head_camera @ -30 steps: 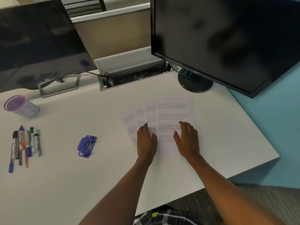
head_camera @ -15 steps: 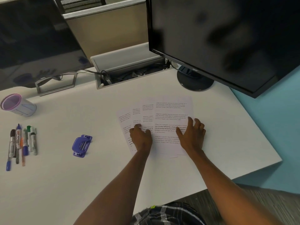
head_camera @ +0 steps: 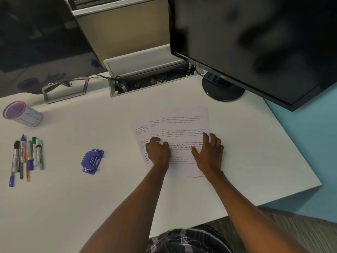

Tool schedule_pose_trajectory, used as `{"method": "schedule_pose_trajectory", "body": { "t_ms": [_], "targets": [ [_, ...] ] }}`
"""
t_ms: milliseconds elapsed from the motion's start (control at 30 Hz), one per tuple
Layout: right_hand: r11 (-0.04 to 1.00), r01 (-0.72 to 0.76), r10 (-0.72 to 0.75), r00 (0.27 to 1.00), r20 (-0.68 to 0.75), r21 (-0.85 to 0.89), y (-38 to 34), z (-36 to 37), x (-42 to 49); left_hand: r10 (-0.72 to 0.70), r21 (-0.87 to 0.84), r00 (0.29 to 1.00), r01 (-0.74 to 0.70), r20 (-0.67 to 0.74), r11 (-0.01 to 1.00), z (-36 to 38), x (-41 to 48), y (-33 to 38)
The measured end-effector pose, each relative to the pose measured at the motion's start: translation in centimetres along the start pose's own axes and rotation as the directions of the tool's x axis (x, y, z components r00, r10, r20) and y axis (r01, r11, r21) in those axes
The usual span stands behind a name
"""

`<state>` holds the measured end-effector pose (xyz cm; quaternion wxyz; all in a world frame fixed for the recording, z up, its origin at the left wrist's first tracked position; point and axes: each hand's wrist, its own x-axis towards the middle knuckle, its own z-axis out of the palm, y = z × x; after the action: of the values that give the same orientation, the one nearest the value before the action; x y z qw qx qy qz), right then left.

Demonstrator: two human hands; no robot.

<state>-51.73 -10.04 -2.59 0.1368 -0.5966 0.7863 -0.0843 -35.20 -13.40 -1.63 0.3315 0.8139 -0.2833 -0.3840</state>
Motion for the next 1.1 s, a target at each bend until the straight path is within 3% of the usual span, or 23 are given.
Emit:
{"method": "schedule_pose_trajectory", "body": {
  "t_ms": [433,700,967,1100],
  "targets": [
    [1.000,0.026,-0.026,0.999,0.021,-0.008,-0.8,0.3,-0.2,-0.183,-0.071,0.981,0.187,0.065,0.980,0.0,1.7,1.8],
    [1.000,0.024,-0.024,0.999,0.022,-0.011,-0.6,0.3,-0.1,-0.131,-0.132,0.985,0.146,0.114,0.980,-0.5,1.1,2.0],
    [1.000,0.020,-0.020,1.000,0.003,-0.004,-0.7,0.4,-0.4,0.032,-0.024,0.975,-0.027,0.222,0.999,-2.4,1.7,1.3],
    [0.992,0.017,-0.018,1.000,0.004,0.124,-0.1,0.3,0.0,0.067,-0.063,0.956,-0.051,0.286,0.997,-3.3,1.9,1.3]
  ]
}}
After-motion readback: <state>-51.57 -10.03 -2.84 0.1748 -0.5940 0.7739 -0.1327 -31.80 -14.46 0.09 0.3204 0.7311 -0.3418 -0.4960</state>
